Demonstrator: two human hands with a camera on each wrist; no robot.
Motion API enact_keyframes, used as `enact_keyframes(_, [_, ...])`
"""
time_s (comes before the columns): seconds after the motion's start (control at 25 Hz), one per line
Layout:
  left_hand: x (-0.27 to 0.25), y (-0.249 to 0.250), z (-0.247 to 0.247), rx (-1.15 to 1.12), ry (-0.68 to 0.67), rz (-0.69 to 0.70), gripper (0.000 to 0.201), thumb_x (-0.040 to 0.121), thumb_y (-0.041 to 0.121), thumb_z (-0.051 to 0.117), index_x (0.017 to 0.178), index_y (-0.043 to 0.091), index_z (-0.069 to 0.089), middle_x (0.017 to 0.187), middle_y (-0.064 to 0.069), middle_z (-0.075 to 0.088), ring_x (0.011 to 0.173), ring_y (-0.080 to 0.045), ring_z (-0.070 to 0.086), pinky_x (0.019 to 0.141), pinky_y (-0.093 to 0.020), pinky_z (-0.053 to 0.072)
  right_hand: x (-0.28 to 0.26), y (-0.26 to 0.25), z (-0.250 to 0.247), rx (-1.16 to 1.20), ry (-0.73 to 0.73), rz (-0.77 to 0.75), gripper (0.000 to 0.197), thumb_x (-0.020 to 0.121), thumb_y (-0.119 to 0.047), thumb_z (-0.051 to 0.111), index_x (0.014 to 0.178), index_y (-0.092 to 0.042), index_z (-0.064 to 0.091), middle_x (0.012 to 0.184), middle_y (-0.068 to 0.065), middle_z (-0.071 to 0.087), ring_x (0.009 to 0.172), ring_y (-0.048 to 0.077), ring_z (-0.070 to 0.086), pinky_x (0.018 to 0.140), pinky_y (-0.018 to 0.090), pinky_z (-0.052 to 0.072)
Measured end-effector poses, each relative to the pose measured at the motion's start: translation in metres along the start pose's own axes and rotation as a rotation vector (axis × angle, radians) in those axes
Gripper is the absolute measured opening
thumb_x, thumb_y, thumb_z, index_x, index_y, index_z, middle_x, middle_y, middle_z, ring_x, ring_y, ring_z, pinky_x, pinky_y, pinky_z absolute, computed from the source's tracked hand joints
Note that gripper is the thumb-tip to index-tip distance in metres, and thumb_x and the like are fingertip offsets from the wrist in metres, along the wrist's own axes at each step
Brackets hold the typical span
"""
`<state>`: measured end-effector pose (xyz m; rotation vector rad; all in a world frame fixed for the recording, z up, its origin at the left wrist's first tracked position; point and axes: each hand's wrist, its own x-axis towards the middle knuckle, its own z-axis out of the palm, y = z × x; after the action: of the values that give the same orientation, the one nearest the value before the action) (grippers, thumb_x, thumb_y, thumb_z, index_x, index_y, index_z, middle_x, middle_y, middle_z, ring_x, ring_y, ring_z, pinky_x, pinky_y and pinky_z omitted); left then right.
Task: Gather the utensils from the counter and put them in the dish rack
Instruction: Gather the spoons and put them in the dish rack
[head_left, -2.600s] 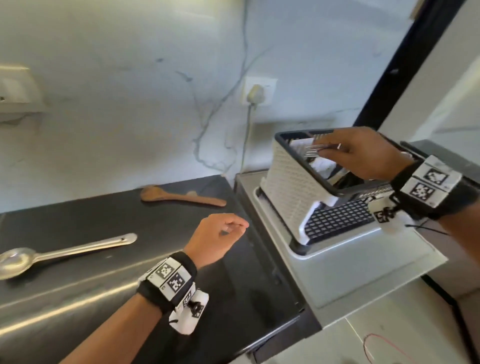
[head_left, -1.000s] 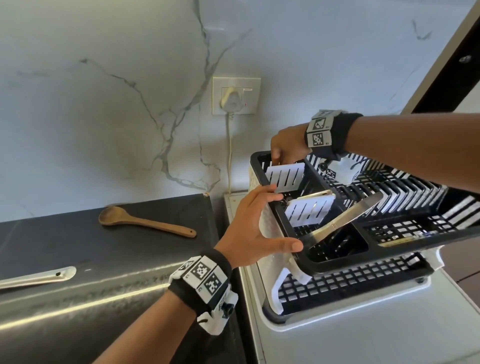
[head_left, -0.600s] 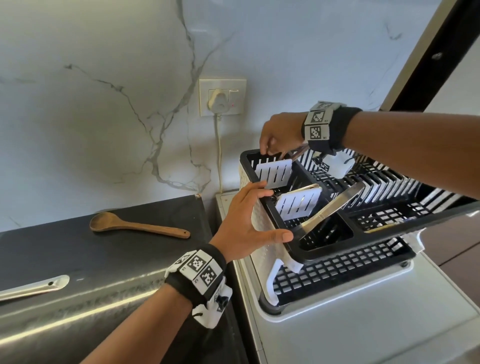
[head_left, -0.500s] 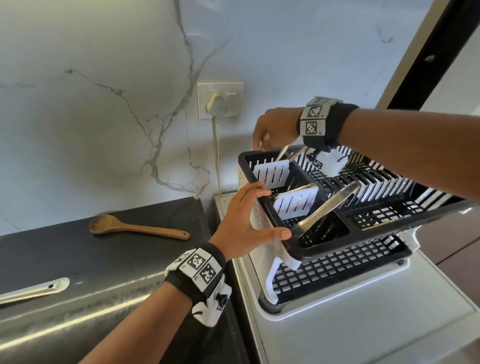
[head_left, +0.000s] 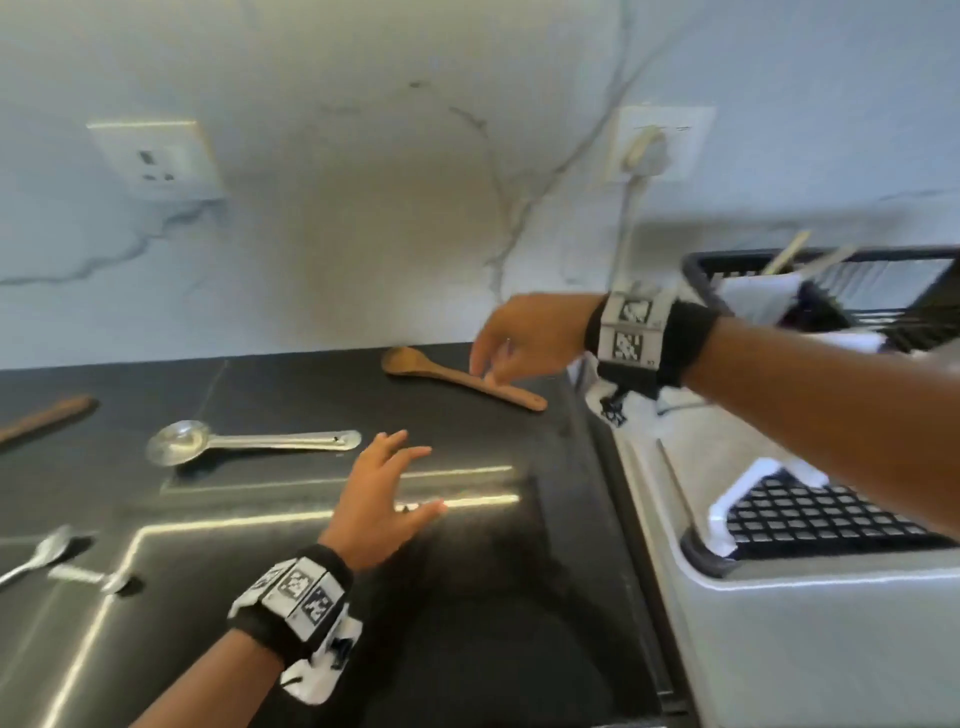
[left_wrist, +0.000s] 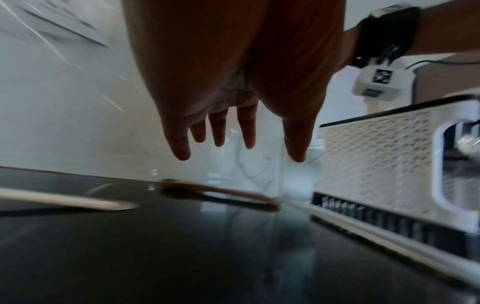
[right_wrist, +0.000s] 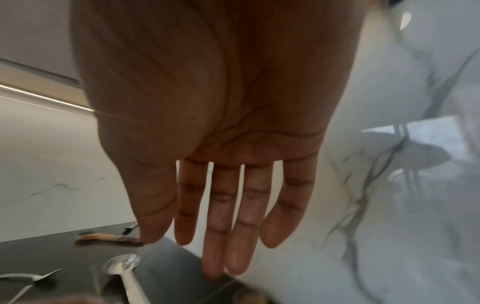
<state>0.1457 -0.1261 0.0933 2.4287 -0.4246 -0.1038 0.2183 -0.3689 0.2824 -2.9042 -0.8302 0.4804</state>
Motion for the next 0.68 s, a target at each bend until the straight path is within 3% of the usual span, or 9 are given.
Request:
enact_keyframes(0.16, [-0.075, -0.128, -0.073, 0.25, 0.002, -0.276, 0.08, 0.067, 0.065, 0.068, 0.137, 0.033, 0.049, 0.157, -0.005, 0.033, 0.151, -0.026, 0.015, 0.119, -0.046, 0.024, 0.082, -0.069, 0.091, 0.087, -0.036, -0.065, 0.034, 0.09, -0.038, 0.062, 0.124, -0.031, 0.066, 0.113, -0.007, 0.07, 0.103, 0.016, 0.065, 0.093, 0.035, 0.051])
enact_keyframes(0.32, [-0.145, -0.222, -0.132, 0.29, 0.016, -0.513, 0.075, 0.072, 0.058, 0.072, 0.138, 0.031, 0.049, 0.157, -0.005, 0.032, 0.151, -0.027, 0.014, 0.118, -0.049, 0.026, 0.175, -0.163, 0.156, 0.113, -0.069, -0.142, 0.041, 0.091, -0.037, 0.061, 0.132, -0.033, 0.059, 0.133, -0.003, 0.06, 0.124, 0.02, 0.055, 0.104, 0.039, 0.045])
enact_keyframes(0.48, [-0.186, -0.289, -0.174, 0.254, 0.113, -0.578, 0.06, 0.079, 0.043, 0.072, 0.133, 0.023, 0.056, 0.149, -0.006, 0.043, 0.142, -0.029, 0.032, 0.117, -0.043, 0.028, 0.251, -0.253, 0.179, 0.154, -0.049, -0.22, 0.043, 0.092, -0.039, 0.06, 0.133, -0.031, 0.058, 0.13, -0.001, 0.058, 0.119, 0.021, 0.054, 0.099, 0.043, 0.048])
enact_keyframes(0.68, [-0.196, -0.35, -0.219, 0.283, 0.233, -0.582, 0.047, 0.085, 0.028, 0.067, 0.13, 0.015, 0.06, 0.139, -0.008, 0.054, 0.131, -0.031, 0.043, 0.109, -0.044, 0.036, 0.299, -0.323, 0.207, 0.195, -0.054, -0.096, 0.031, 0.092, -0.036, 0.06, 0.121, -0.029, 0.068, 0.125, 0.003, 0.053, 0.116, 0.026, 0.05, 0.097, 0.044, 0.048])
